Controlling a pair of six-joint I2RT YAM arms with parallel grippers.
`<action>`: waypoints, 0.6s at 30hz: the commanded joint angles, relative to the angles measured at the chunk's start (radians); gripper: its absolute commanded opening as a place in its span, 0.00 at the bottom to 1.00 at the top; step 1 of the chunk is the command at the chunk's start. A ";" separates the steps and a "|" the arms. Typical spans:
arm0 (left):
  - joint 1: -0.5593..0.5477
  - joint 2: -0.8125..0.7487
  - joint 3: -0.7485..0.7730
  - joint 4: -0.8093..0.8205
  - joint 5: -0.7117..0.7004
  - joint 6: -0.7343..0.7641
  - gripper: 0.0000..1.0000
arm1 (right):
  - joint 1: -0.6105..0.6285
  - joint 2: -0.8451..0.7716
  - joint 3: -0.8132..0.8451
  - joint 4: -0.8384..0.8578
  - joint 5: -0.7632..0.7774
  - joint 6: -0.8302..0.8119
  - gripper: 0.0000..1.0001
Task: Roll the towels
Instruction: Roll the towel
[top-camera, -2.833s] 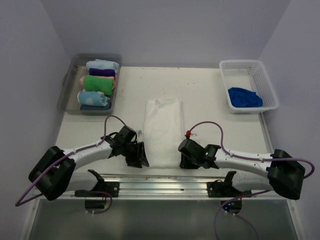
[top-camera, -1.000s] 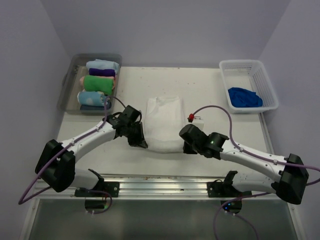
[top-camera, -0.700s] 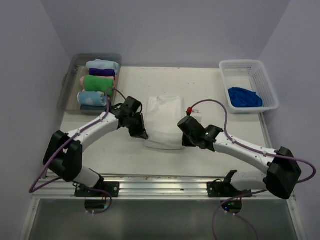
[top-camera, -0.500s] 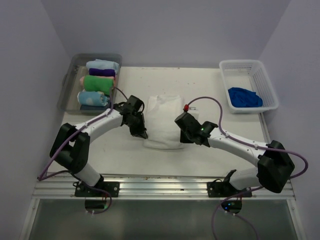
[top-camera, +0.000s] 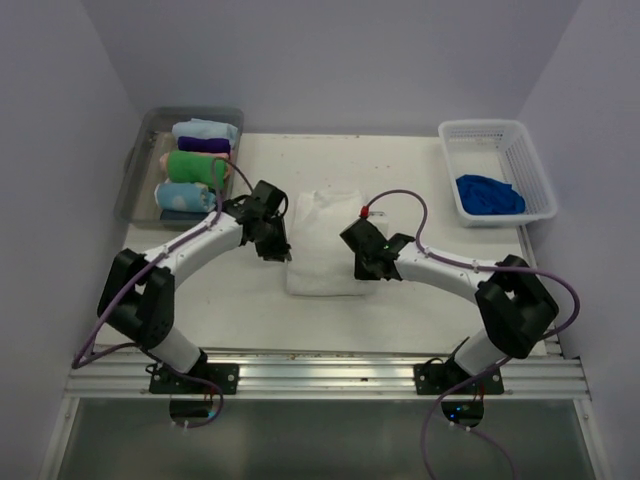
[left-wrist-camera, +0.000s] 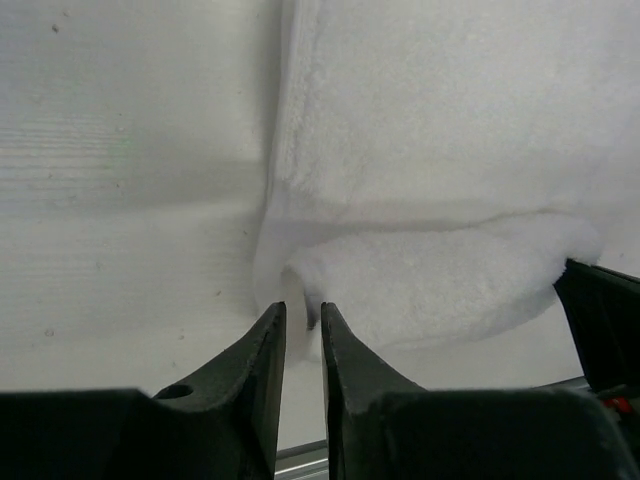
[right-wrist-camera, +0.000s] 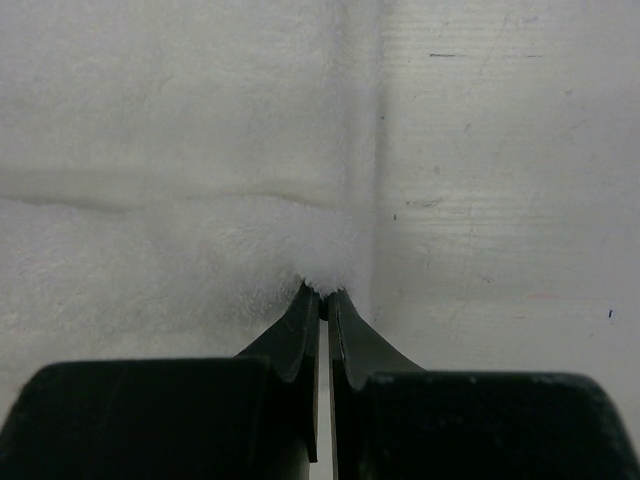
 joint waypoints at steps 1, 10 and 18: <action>0.010 -0.130 -0.010 0.017 -0.063 -0.014 0.23 | -0.006 0.007 0.032 0.008 0.023 0.002 0.00; -0.085 -0.120 -0.106 0.220 0.167 -0.028 0.15 | -0.008 -0.057 0.086 -0.054 0.024 -0.017 0.18; -0.085 0.034 -0.026 0.228 0.118 0.014 0.11 | -0.002 -0.157 0.111 -0.110 0.003 -0.052 0.44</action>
